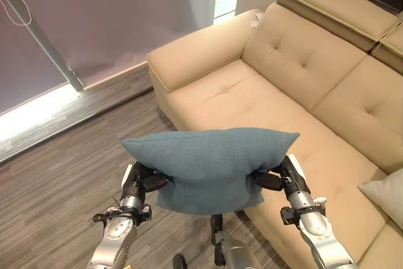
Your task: Pick up all the scattered cushions and arrange them neatly on the sofa.
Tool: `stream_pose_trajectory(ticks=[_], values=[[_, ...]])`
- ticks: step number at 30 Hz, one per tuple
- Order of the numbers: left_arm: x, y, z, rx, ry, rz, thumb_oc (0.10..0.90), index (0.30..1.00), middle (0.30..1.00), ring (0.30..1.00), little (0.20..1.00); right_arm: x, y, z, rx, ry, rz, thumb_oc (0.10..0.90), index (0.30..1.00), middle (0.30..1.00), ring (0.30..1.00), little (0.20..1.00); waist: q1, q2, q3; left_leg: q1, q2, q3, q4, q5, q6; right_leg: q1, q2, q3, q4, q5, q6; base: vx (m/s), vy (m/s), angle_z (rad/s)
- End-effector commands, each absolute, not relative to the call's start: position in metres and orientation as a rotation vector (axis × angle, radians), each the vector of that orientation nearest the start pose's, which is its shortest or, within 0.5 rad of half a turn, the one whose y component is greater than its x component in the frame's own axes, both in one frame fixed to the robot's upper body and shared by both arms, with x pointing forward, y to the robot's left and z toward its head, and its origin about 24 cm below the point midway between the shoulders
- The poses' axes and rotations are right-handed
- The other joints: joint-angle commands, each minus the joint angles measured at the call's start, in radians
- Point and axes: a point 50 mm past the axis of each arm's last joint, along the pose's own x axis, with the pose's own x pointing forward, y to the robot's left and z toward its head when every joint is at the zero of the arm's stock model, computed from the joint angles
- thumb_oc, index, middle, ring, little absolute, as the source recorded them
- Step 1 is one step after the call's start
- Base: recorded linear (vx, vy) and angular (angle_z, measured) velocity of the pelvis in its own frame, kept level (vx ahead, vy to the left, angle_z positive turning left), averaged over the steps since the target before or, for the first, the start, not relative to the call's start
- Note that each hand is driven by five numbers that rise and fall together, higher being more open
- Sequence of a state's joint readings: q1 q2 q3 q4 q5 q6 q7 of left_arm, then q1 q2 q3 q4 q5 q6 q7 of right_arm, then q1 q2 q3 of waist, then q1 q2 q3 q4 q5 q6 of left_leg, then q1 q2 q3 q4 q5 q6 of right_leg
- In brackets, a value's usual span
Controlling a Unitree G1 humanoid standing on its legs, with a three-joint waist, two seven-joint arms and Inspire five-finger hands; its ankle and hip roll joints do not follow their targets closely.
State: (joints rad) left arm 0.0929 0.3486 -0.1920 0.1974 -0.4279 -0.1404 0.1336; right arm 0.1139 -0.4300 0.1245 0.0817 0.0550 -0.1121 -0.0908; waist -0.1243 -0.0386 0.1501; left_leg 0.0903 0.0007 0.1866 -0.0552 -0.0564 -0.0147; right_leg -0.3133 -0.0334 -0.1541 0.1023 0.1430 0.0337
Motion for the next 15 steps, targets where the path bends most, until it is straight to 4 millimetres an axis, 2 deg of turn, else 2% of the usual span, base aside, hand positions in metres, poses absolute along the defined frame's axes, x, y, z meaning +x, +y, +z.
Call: stream_pose_trajectory(ticks=[1, 2, 3, 4, 5, 6, 9, 10, 11, 12, 13, 15], values=[[0.247, 0.151, 0.055, -0.107, -0.153, -0.224, 0.400, 0.300, 0.300, 0.300, 0.300, 0.247, -0.182, 0.083, -0.280, -0.285, 0.138, 0.400, 0.300, 0.300, 0.300, 0.300, -0.023, -0.031, -0.103, -0.071, 0.036, -0.004, 0.382, -0.063, -0.079, 0.142, 0.009, -0.004, -0.061, -0.086, 0.049, 0.35, -0.262, 0.24], [0.248, 0.149, 0.056, -0.117, -0.155, -0.229, 0.400, 0.300, 0.300, 0.300, 0.300, 0.247, -0.187, 0.084, -0.289, -0.285, 0.123, 0.400, 0.300, 0.300, 0.300, 0.300, -0.016, -0.052, -0.089, -0.151, 0.056, 0.003, 0.551, -0.010, -0.085, 0.185, 0.011, 0.008, -0.081, -0.103, 0.020, 0.15, -0.160, 0.10], [0.248, 0.149, 0.056, -0.117, -0.156, -0.230, 0.400, 0.300, 0.300, 0.300, 0.300, 0.247, -0.188, 0.084, -0.289, -0.285, 0.122, 0.400, 0.300, 0.300, 0.300, 0.300, -0.016, -0.049, -0.088, -0.158, 0.061, 0.001, 0.564, -0.015, -0.087, 0.184, 0.014, 0.006, -0.082, -0.102, 0.018, 0.20, -0.134, -0.04], [0.249, 0.149, 0.055, -0.115, -0.149, -0.227, 0.400, 0.300, 0.300, 0.300, 0.300, 0.246, -0.189, 0.082, -0.279, -0.276, 0.113, 0.400, 0.300, 0.300, 0.300, 0.300, -0.012, -0.055, -0.087, -0.186, 0.068, 0.002, 0.602, -0.017, -0.076, 0.198, 0.017, 0.015, -0.089, -0.110, 0.010, 0.21, -0.060, -0.22], [0.248, 0.149, 0.054, -0.117, -0.140, -0.232, 0.400, 0.300, 0.300, 0.300, 0.300, 0.244, -0.191, 0.079, -0.271, -0.256, 0.111, 0.400, 0.300, 0.300, 0.300, 0.300, -0.002, -0.066, -0.079, -0.243, 0.077, 0.001, 0.638, -0.049, -0.053, 0.230, 0.020, 0.037, -0.101, -0.124, 0.006, 0.21, -0.058, -0.33], [0.248, 0.149, 0.054, -0.116, -0.140, -0.232, 0.400, 0.300, 0.300, 0.300, 0.300, 0.244, -0.191, 0.079, -0.271, -0.257, 0.111, 0.400, 0.300, 0.300, 0.300, 0.300, -0.003, -0.069, -0.082, -0.245, 0.073, 0.002, 0.634, -0.044, -0.052, 0.227, 0.016, 0.037, -0.102, -0.121, 0.007, 0.20, -0.027, -0.38], [0.246, 0.149, 0.053, -0.106, -0.133, -0.237, 0.400, 0.300, 0.300, 0.300, 0.300, 0.243, -0.195, 0.076, -0.276, -0.238, 0.094, 0.400, 0.300, 0.300, 0.300, 0.300, 0.009, -0.086, -0.078, -0.317, 0.064, -0.018, 0.528, -0.079, -0.026, 0.270, 0.007, 0.074, -0.121, -0.142, 0.018, 0.21, 0.028, -0.48], [0.246, 0.149, 0.052, -0.111, -0.130, -0.234, 0.400, 0.300, 0.300, 0.300, 0.300, 0.243, -0.195, 0.075, -0.273, -0.233, 0.090, 0.400, 0.300, 0.300, 0.300, 0.300, 0.018, -0.080, -0.072, -0.339, 0.061, -0.032, 0.464, -0.074, -0.026, 0.289, 0.012, 0.085, -0.124, -0.152, 0.021, 0.32, 0.115, -0.55], [0.245, 0.150, 0.052, -0.113, -0.128, -0.224, 0.400, 0.300, 0.300, 0.300, 0.300, 0.243, -0.195, 0.073, -0.274, -0.225, 0.086, 0.400, 0.300, 0.300, 0.300, 0.300, 0.047, -0.066, -0.063, -0.372, 0.036, -0.101, 0.303, 0.018, -0.041, 0.321, 0.033, 0.124, -0.126, -0.169, 0.022, 0.23, 0.102, -0.47], [0.245, 0.150, 0.052, -0.113, -0.128, -0.224, 0.400, 0.300, 0.300, 0.300, 0.300, 0.243, -0.195, 0.073, -0.274, -0.225, 0.086, 0.400, 0.300, 0.300, 0.300, 0.300, 0.047, -0.067, -0.064, -0.371, 0.034, -0.101, 0.293, 0.027, -0.041, 0.318, 0.031, 0.124, -0.127, -0.167, 0.021, 0.23, 0.096, -0.82], [0.245, 0.150, 0.053, -0.111, -0.133, -0.224, 0.400, 0.300, 0.300, 0.300, 0.300, 0.244, -0.195, 0.073, -0.277, -0.226, 0.084, 0.400, 0.300, 0.300, 0.300, 0.300, 0.056, -0.060, -0.061, -0.376, 0.024, -0.134, 0.230, 0.069, -0.052, 0.332, 0.040, 0.138, -0.128, -0.174, 0.021, 0.16, 0.055, -0.93], [0.245, 0.148, 0.056, -0.107, -0.148, -0.243, 0.400, 0.300, 0.300, 0.300, 0.300, 0.243, -0.195, 0.073, -0.278, -0.224, 0.084, 0.400, 0.300, 0.300, 0.300, 0.300, 0.060, -0.049, -0.065, -0.361, 0.018, -0.158, 0.164, 0.085, -0.057, 0.349, 0.052, 0.167, -0.118, -0.194, 0.020, 0.25, 0.107, -0.79]])
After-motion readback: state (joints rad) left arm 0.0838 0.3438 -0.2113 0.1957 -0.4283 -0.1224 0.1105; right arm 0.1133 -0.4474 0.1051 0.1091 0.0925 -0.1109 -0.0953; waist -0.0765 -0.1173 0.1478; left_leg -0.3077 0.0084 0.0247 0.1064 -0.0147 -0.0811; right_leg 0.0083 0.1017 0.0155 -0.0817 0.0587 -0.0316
